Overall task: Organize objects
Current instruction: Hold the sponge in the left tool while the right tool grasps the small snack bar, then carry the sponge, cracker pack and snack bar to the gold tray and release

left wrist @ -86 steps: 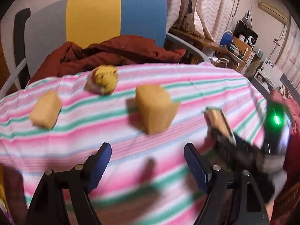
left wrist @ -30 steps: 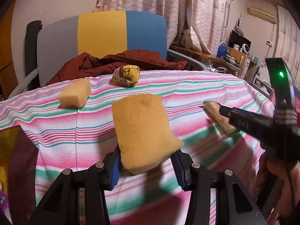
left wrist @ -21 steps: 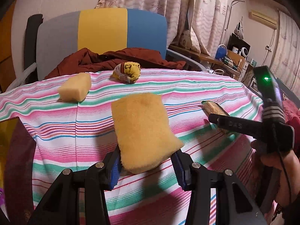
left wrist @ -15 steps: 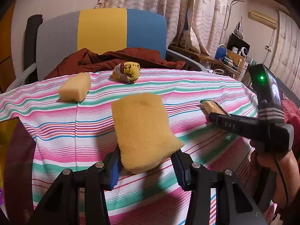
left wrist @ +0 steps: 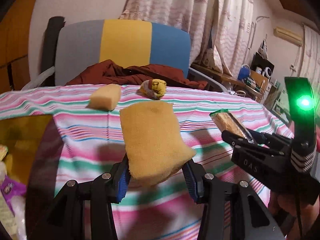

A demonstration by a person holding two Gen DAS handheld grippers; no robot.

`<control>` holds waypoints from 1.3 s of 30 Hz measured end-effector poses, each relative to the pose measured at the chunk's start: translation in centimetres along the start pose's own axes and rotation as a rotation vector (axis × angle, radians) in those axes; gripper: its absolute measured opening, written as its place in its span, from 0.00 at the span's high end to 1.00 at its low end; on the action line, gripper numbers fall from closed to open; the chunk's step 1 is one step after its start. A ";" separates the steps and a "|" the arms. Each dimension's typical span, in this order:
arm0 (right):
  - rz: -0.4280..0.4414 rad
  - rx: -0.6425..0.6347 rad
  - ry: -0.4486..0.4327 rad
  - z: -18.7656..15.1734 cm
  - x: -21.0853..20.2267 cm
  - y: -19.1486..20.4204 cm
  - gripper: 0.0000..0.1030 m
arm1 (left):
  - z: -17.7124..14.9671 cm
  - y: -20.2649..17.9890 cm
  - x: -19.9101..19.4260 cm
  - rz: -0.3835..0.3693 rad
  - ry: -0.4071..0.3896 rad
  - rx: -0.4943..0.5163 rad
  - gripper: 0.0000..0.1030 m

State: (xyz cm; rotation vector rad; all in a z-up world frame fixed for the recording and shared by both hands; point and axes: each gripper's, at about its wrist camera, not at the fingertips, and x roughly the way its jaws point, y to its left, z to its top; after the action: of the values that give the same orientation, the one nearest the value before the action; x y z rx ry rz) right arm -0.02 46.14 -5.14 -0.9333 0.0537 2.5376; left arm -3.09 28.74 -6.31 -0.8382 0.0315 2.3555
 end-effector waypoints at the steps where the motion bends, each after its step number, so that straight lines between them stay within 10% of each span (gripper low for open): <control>1: 0.021 -0.001 -0.001 -0.1 -0.5 0.6 0.58 | -0.1 0.2 -0.4 0.004 0.005 -0.010 0.53; 22: 0.465 -0.078 -0.020 1.8 -8.6 17.4 0.58 | 1.0 13.2 -14.5 0.006 -0.045 -0.294 0.53; 39: 0.496 -0.340 0.138 2.2 -5.0 30.0 0.56 | 0.2 29.2 -15.4 0.151 0.123 -0.481 0.53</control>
State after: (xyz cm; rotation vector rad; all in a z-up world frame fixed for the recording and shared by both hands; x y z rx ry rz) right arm -10.25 17.42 -3.64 -1.3681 -0.1249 2.9902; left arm -10.62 -3.15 -2.47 -1.2441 -0.4516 2.4865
